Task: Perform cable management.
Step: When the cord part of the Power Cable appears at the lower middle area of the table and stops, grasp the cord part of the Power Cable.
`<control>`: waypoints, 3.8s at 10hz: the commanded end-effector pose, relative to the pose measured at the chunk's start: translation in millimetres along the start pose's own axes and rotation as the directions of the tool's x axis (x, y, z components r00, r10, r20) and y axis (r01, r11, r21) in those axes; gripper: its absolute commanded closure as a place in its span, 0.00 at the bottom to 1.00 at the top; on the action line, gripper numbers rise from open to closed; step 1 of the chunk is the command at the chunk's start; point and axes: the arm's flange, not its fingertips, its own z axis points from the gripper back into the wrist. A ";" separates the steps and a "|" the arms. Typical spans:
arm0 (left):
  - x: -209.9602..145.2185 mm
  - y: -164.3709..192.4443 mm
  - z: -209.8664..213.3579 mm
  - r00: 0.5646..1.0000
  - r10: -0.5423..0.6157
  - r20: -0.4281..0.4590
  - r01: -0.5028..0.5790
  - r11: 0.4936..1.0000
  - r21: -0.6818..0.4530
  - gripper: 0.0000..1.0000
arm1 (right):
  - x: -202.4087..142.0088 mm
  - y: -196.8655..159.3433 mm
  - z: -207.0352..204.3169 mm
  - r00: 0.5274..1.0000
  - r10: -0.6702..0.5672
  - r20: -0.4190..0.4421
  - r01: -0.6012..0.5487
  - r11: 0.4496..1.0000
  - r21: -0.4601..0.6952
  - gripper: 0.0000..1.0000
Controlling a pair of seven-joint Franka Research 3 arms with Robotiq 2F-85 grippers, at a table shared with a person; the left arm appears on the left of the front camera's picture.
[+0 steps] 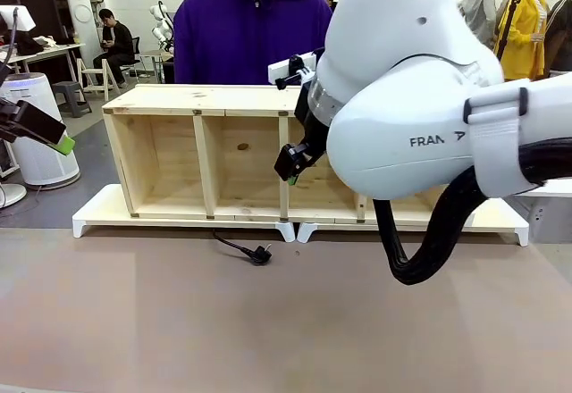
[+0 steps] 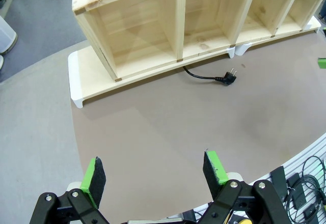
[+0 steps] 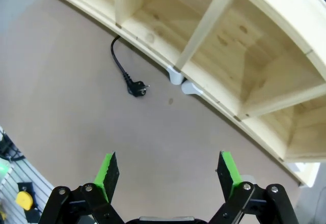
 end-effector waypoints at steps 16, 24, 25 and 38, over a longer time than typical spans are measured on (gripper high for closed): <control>1.6 0.6 -0.6 1.000 0.009 0.008 -0.009 1.000 0.000 0.00 | 79.7 37.4 -103.3 0.960 0.276 -0.043 -0.248 0.914 0.322 0.00; 1.6 0.6 -0.6 1.000 0.009 0.008 -0.009 1.000 0.000 0.00 | 73.3 55.5 -205.8 0.927 0.362 -0.097 -0.293 0.862 0.414 0.00; 1.6 0.6 -0.6 1.000 0.009 0.008 -0.009 1.000 0.000 0.00 | 75.1 55.2 -213.4 0.927 0.360 -0.110 -0.288 0.867 0.407 0.00; 1.6 0.6 -0.6 1.000 0.009 0.008 -0.009 1.000 0.000 0.00 | 80.8 54.0 -249.1 0.913 0.356 -0.200 -0.244 0.868 0.433 0.00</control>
